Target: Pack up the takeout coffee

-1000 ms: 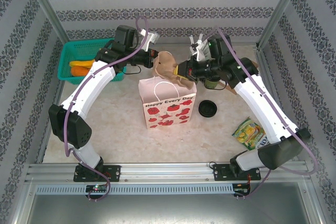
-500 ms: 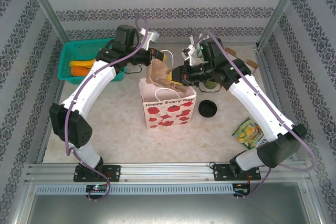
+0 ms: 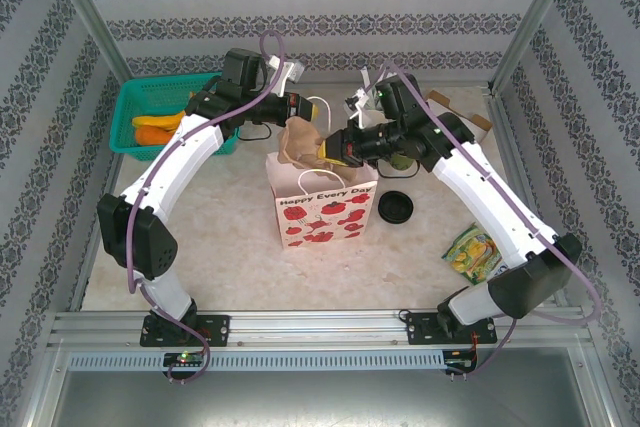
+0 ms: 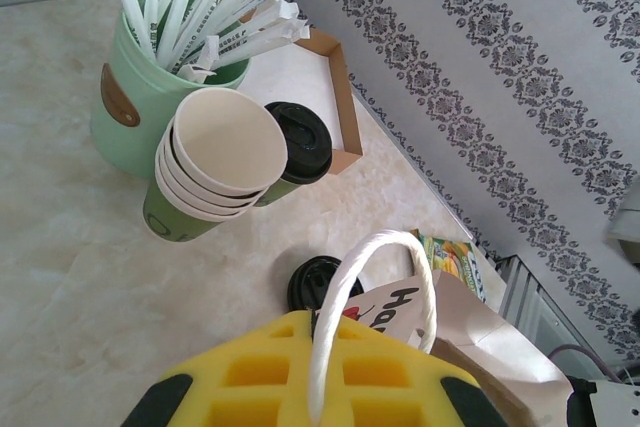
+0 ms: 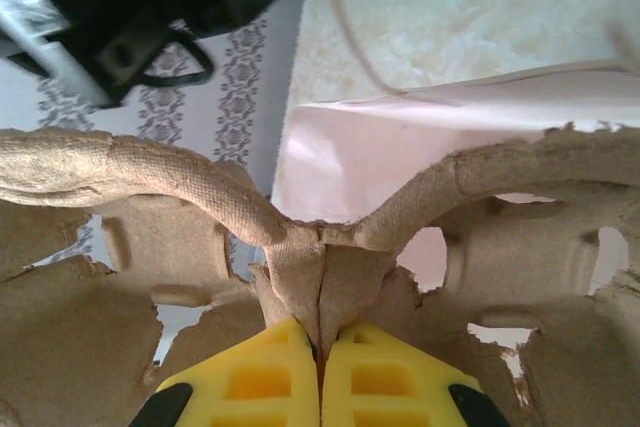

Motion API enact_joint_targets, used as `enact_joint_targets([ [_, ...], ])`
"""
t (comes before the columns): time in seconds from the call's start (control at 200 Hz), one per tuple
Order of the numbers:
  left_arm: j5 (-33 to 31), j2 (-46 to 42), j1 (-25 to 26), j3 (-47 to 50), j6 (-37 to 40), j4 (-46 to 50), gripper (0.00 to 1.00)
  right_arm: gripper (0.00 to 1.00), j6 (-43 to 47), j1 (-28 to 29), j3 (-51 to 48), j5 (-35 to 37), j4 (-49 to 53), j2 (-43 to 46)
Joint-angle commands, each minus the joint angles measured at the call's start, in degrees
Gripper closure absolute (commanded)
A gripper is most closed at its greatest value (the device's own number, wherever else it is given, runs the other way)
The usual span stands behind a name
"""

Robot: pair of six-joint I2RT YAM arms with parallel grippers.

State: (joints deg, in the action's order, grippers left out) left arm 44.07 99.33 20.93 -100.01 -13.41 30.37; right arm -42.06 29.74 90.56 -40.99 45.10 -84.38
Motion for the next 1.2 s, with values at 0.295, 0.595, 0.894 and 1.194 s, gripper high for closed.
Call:
enact_joint_targets([
  [0.295, 1.7, 0.1, 0.0, -2.8, 3.2, -1.5, 1.0, 1.0, 4.9, 1.3, 3.4, 14.9, 13.3, -4.2],
  [0.595, -1.7, 0.9, -0.7, -5.0, 1.2, -1.1, 1.0, 1.0, 7.3, 4.7, 7.4, 20.8, 20.4, -7.8],
  [0.894, 0.9, 2.1, -0.9, -6.6, -1.3, -1.2, 0.97, 1.0, 7.5, 6.7, 11.5, 24.9, 24.4, -11.6],
  [1.194, 3.2, -5.2, -0.8, -2.2, 4.3, 0.5, 0.75, 1.0, 5.0, 7.1, 13.3, 26.6, 23.0, -13.9],
])
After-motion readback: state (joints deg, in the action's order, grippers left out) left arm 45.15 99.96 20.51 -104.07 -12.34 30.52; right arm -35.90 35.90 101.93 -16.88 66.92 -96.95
